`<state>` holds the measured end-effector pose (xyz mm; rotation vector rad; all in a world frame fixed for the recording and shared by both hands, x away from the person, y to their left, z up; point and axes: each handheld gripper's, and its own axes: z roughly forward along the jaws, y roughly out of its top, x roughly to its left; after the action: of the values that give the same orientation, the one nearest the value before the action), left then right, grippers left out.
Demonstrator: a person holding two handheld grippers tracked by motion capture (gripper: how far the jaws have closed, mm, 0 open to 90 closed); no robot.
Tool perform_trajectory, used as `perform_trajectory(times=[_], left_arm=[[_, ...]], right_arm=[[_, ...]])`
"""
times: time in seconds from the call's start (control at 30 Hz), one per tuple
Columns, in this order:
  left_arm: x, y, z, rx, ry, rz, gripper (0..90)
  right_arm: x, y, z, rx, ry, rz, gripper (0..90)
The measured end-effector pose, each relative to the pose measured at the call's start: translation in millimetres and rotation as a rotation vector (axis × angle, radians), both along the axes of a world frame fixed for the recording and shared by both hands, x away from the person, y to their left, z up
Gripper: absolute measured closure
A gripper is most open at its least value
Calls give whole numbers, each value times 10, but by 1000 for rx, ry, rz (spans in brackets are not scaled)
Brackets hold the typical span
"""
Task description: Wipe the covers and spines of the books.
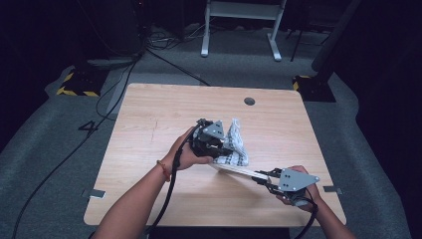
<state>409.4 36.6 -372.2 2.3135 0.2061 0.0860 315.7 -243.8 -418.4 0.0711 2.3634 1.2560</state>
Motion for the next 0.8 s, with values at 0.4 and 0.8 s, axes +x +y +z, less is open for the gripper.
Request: perform_trajectory(times=[0.4, 0.8], left_arm=[[151, 310, -320, -23, 96, 10, 812], [82, 640, -626, -250, 55, 67, 813]], right_arm=[[-96, -33, 125, 11, -58, 25, 792], [-59, -143, 226, 166, 1, 38, 793]])
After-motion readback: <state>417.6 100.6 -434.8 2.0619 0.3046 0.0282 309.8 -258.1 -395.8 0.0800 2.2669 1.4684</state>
